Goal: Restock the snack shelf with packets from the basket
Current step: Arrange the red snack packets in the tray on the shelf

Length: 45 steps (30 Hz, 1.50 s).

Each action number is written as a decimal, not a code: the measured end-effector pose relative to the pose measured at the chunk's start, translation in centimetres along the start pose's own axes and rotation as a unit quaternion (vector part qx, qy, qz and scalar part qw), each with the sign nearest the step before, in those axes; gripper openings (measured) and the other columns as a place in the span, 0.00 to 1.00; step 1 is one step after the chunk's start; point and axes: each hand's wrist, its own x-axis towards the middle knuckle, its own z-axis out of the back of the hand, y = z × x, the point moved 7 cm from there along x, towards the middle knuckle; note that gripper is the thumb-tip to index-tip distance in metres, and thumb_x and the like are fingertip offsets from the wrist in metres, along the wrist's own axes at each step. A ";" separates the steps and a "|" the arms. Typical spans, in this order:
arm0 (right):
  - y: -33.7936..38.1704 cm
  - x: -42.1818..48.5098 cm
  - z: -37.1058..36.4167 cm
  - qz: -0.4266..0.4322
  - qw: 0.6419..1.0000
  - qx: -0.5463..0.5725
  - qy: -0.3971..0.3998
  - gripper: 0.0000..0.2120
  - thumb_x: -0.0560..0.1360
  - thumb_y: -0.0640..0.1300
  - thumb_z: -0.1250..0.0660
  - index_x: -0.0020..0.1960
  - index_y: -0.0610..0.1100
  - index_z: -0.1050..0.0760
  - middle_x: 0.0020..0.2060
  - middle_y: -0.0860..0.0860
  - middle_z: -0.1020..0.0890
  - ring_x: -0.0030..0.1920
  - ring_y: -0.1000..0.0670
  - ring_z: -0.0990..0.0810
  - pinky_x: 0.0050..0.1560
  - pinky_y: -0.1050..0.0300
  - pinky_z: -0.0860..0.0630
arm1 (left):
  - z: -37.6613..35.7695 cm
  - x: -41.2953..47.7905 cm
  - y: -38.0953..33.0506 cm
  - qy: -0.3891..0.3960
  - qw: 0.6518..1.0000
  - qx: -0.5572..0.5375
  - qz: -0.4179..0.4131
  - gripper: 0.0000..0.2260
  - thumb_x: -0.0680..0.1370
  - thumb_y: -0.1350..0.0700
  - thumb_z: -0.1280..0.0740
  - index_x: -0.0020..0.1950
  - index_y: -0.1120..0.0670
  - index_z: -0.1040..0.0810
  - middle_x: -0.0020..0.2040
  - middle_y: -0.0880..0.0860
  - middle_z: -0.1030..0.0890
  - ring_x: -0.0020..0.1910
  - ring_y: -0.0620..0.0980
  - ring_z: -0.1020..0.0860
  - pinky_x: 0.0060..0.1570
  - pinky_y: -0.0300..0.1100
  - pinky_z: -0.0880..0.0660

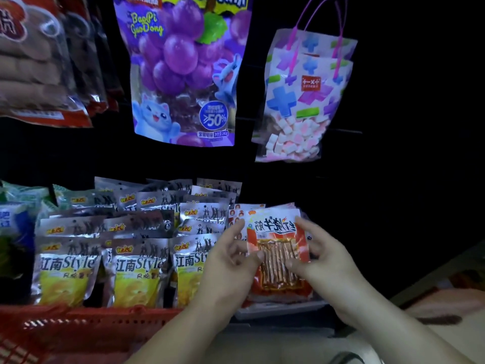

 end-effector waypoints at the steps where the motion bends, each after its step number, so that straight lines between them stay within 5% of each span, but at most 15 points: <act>1: -0.5 0.2 -0.1 0.000 1.000 -0.010 0.000 0.35 0.74 0.35 0.24 0.64 0.72 0.26 0.63 0.54 0.18 0.65 0.50 0.20 0.61 0.41 0.19 | -0.2 0.1 0.1 0.012 1.000 0.009 0.004 0.32 0.79 0.59 0.27 0.79 0.40 0.36 0.45 0.47 0.19 0.39 0.47 0.21 0.38 0.33 0.24; 6: -0.5 0.9 0.1 0.021 1.000 -0.007 -0.004 0.29 0.76 0.38 0.26 0.60 0.73 0.24 0.66 0.56 0.20 0.70 0.49 0.24 0.66 0.40 0.23 | -1.3 0.0 0.4 0.096 0.995 0.027 0.027 0.44 0.76 0.65 0.25 0.80 0.34 0.44 0.49 0.34 0.21 0.40 0.46 0.17 0.45 0.47 0.18; 10: -0.5 1.1 -0.1 0.031 0.999 -0.004 0.038 0.29 0.78 0.38 0.28 0.66 0.70 0.26 0.67 0.56 0.21 0.67 0.51 0.22 0.66 0.40 0.22 | -1.1 0.0 -0.3 0.084 0.996 0.029 0.006 0.45 0.76 0.68 0.26 0.80 0.36 0.45 0.51 0.36 0.21 0.38 0.44 0.19 0.44 0.50 0.18; 13: -0.3 0.7 -0.4 0.019 0.996 0.002 0.090 0.35 0.79 0.29 0.32 0.72 0.66 0.30 0.64 0.58 0.22 0.54 0.54 0.15 0.56 0.43 0.16 | -0.7 -0.1 -1.0 0.043 0.999 0.021 -0.015 0.41 0.77 0.69 0.28 0.75 0.32 0.42 0.49 0.32 0.22 0.38 0.42 0.18 0.43 0.42 0.18; 17: 0.0 0.9 0.2 0.050 0.996 -0.056 0.041 0.34 0.78 0.31 0.30 0.69 0.67 0.27 0.60 0.53 0.23 0.47 0.39 0.15 0.44 0.36 0.16 | -0.8 -0.2 -0.2 0.027 1.000 -0.002 -0.008 0.37 0.79 0.67 0.30 0.77 0.34 0.38 0.53 0.33 0.19 0.48 0.48 0.16 0.52 0.61 0.19; 20: -0.3 1.0 0.2 0.049 0.996 -0.063 0.043 0.32 0.78 0.32 0.30 0.68 0.67 0.27 0.57 0.46 0.21 0.49 0.34 0.16 0.45 0.33 0.17 | -1.3 -0.6 0.1 0.048 0.999 -0.003 -0.015 0.32 0.79 0.67 0.31 0.70 0.32 0.29 0.55 0.35 0.17 0.47 0.39 0.17 0.55 0.55 0.19; 22: -0.2 0.7 0.0 0.049 0.995 -0.061 0.063 0.33 0.78 0.33 0.30 0.68 0.69 0.28 0.52 0.42 0.17 0.51 0.31 0.17 0.46 0.30 0.18 | -1.2 -0.6 -0.1 0.041 0.998 0.004 -0.040 0.25 0.78 0.69 0.30 0.63 0.39 0.20 0.56 0.33 0.19 0.52 0.35 0.19 0.53 0.40 0.18; 25: -0.2 0.5 -0.2 0.037 0.994 -0.065 0.081 0.35 0.78 0.30 0.31 0.67 0.69 0.27 0.50 0.47 0.15 0.48 0.38 0.14 0.46 0.33 0.17 | -0.9 -0.3 0.3 0.023 0.998 0.022 -0.054 0.18 0.78 0.71 0.30 0.58 0.49 0.17 0.59 0.37 0.22 0.54 0.37 0.19 0.47 0.32 0.20; 27: -0.1 0.3 -0.5 0.038 0.992 -0.071 0.093 0.36 0.79 0.30 0.32 0.68 0.71 0.28 0.50 0.41 0.16 0.44 0.41 0.13 0.43 0.38 0.15 | -0.7 0.0 1.0 0.018 0.995 0.071 -0.063 0.16 0.77 0.69 0.29 0.57 0.49 0.17 0.63 0.44 0.23 0.53 0.35 0.20 0.47 0.30 0.21; 31: 0.8 -0.3 -0.9 0.055 0.989 -0.073 0.116 0.36 0.80 0.30 0.34 0.71 0.70 0.32 0.41 0.45 0.15 0.25 0.54 0.25 0.31 0.58 0.25 | 0.2 -0.1 0.3 -0.050 0.945 0.288 -0.144 0.20 0.76 0.55 0.25 0.65 0.40 0.23 0.72 0.36 0.35 0.69 0.33 0.36 0.70 0.37 0.33; 34: 1.1 -0.3 -1.4 0.084 0.988 -0.044 0.121 0.41 0.78 0.27 0.35 0.72 0.71 0.32 0.54 0.48 0.16 0.32 0.48 0.21 0.36 0.55 0.23 | -1.2 -0.6 -1.4 -0.032 0.933 0.288 -0.212 0.22 0.77 0.49 0.27 0.70 0.37 0.25 0.67 0.32 0.29 0.67 0.35 0.29 0.63 0.36 0.28; 38: 1.9 -1.0 -2.3 0.070 0.980 0.021 0.185 0.40 0.78 0.24 0.38 0.74 0.65 0.32 0.62 0.55 0.16 0.57 0.52 0.16 0.51 0.58 0.20 | -2.4 -0.6 -1.3 0.014 0.995 0.043 -0.086 0.22 0.79 0.51 0.28 0.68 0.32 0.26 0.63 0.42 0.20 0.60 0.43 0.19 0.53 0.44 0.18; 41: 2.6 -0.3 -0.8 0.091 0.993 0.012 0.075 0.33 0.80 0.36 0.32 0.69 0.72 0.31 0.65 0.58 0.20 0.61 0.56 0.20 0.60 0.57 0.19 | -1.8 -0.4 -1.6 0.031 0.998 -0.013 -0.055 0.25 0.82 0.69 0.37 0.67 0.39 0.25 0.58 0.44 0.15 0.59 0.44 0.18 0.49 0.34 0.21; 45: 1.5 0.3 0.2 0.075 0.997 0.032 0.012 0.29 0.78 0.43 0.27 0.66 0.75 0.30 0.65 0.63 0.24 0.63 0.56 0.21 0.55 0.55 0.17 | -2.1 -0.7 -1.8 0.085 0.994 -0.063 -0.022 0.30 0.82 0.70 0.36 0.74 0.38 0.32 0.62 0.48 0.16 0.58 0.45 0.17 0.52 0.39 0.18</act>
